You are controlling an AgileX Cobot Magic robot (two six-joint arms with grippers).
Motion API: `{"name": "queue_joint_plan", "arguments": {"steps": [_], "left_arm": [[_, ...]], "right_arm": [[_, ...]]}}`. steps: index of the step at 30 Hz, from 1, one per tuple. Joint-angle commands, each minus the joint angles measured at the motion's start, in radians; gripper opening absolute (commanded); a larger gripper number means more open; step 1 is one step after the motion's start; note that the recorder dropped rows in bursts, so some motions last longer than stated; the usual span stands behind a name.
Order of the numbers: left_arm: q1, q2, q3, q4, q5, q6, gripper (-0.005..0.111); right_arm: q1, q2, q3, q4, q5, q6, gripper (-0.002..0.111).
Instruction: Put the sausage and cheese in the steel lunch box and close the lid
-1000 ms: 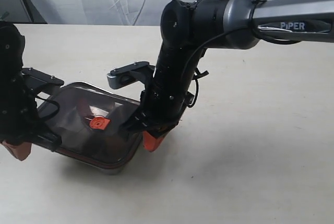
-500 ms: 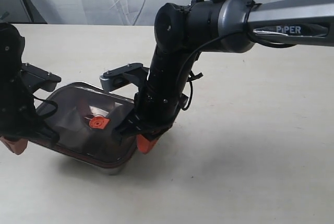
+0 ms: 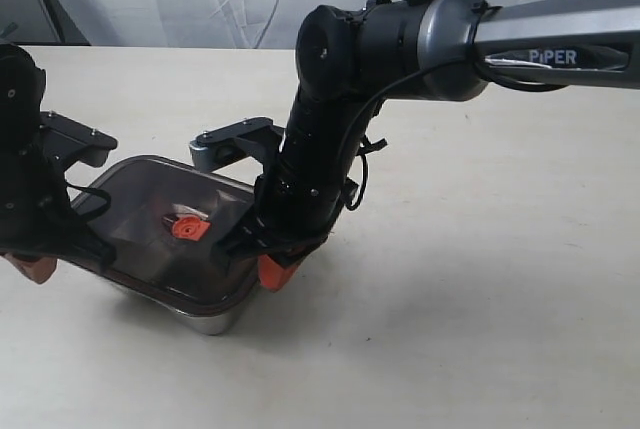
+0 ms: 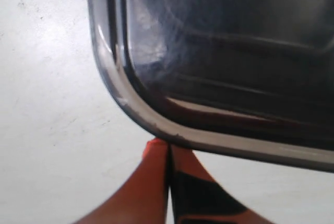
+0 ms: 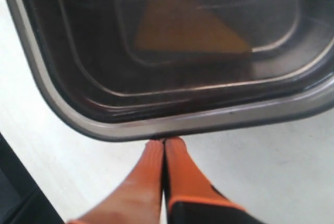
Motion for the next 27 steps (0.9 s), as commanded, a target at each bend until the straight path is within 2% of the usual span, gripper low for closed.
{"name": "queue_joint_plan", "arguments": {"steps": [1, 21, 27], "left_arm": [[0.001, 0.004, 0.002, -0.006, -0.018, -0.008, 0.0], [0.001, 0.004, 0.002, 0.029, -0.041, -0.011, 0.0], [0.001, 0.004, 0.002, 0.089, -0.046, -0.073, 0.0]], "right_arm": [[0.0, -0.003, -0.003, 0.005, -0.009, -0.009, 0.0], [0.0, -0.003, -0.003, 0.02, -0.009, -0.017, 0.0], [0.0, -0.003, -0.003, 0.037, -0.009, -0.032, 0.0]]}}
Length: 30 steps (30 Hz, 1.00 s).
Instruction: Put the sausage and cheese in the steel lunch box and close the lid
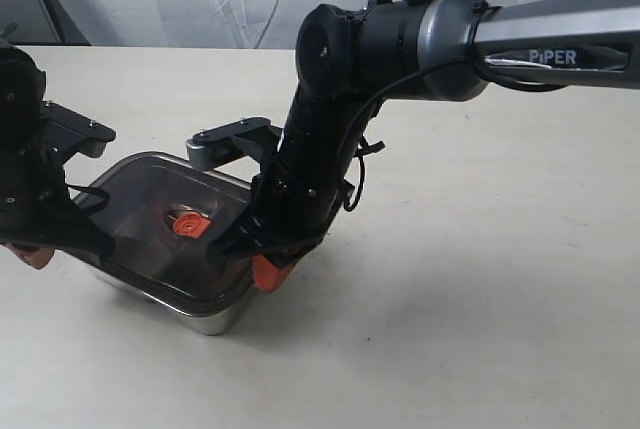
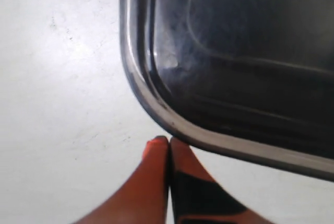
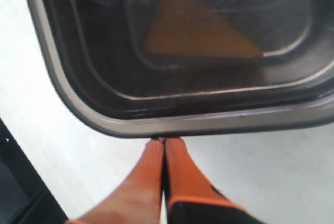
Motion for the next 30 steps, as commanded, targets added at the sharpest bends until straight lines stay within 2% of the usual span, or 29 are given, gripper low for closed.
{"name": "queue_joint_plan", "arguments": {"steps": [1, 18, 30], "left_arm": [[0.001, 0.003, 0.002, 0.017, -0.006, -0.024, 0.0], [0.001, 0.003, 0.002, 0.017, -0.067, -0.024, 0.0], [0.001, -0.067, -0.053, 0.043, 0.004, -0.027, 0.0]], "right_arm": [[0.0, -0.003, -0.003, 0.008, -0.006, -0.015, 0.0], [0.0, -0.003, -0.003, 0.004, -0.032, -0.015, 0.0], [-0.022, -0.034, -0.003, -0.057, -0.025, -0.015, 0.0]]}}
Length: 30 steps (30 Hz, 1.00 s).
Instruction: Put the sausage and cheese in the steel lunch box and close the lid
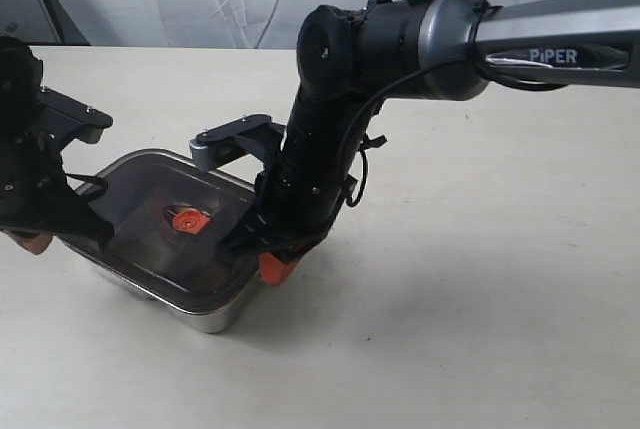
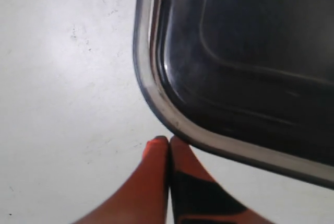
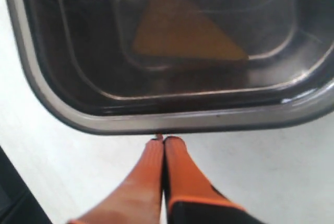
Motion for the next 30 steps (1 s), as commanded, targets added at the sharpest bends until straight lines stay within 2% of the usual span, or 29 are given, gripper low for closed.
{"name": "queue_joint_plan", "arguments": {"steps": [1, 11, 19, 30], "left_arm": [[0.001, -0.073, -0.033, 0.034, 0.004, -0.019, 0.0], [0.001, -0.159, -0.065, 0.078, 0.06, -0.053, 0.0], [0.001, -0.159, -0.065, -0.023, -0.085, -0.045, 0.0], [0.001, -0.078, -0.065, -0.084, -0.165, -0.045, 0.0]], "right_arm": [[-0.025, -0.044, -0.003, -0.019, -0.014, -0.006, 0.0], [-0.062, -0.116, -0.003, -0.043, -0.032, -0.006, 0.0], [-0.062, -0.116, -0.003, -0.002, -0.069, -0.002, 0.0], [-0.062, -0.102, -0.003, 0.092, -0.153, -0.002, 0.0]]}}
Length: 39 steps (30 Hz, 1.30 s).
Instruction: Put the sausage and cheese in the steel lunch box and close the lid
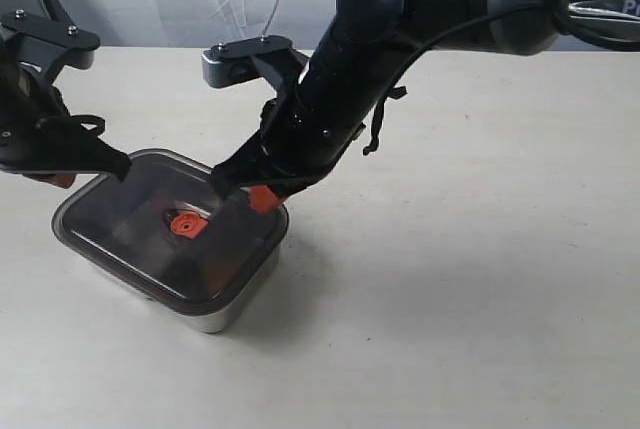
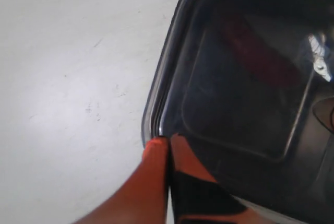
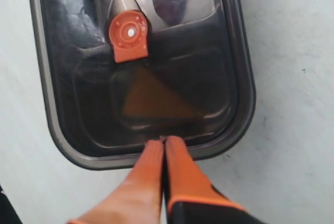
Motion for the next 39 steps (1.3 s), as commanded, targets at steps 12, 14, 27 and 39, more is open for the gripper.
{"name": "queue_joint_plan", "arguments": {"steps": [12, 14, 27, 39], "left_arm": [[0.011, 0.087, -0.005, -0.054, -0.134, 0.0, 0.0], [0.027, 0.089, -0.005, -0.061, -0.136, 0.0, 0.0], [0.102, 0.126, -0.005, -0.286, -0.148, 0.203, 0.0], [0.102, 0.192, -0.005, -0.293, -0.15, 0.205, 0.0]], "right_arm": [[-0.003, 0.05, -0.003, 0.108, -0.068, -0.008, 0.0], [-0.003, 0.062, -0.003, 0.108, -0.081, -0.008, 0.0], [-0.003, 0.107, -0.003, 0.11, -0.065, -0.008, 0.0], [-0.003, 0.11, -0.003, 0.113, -0.016, -0.016, 0.0]]}}
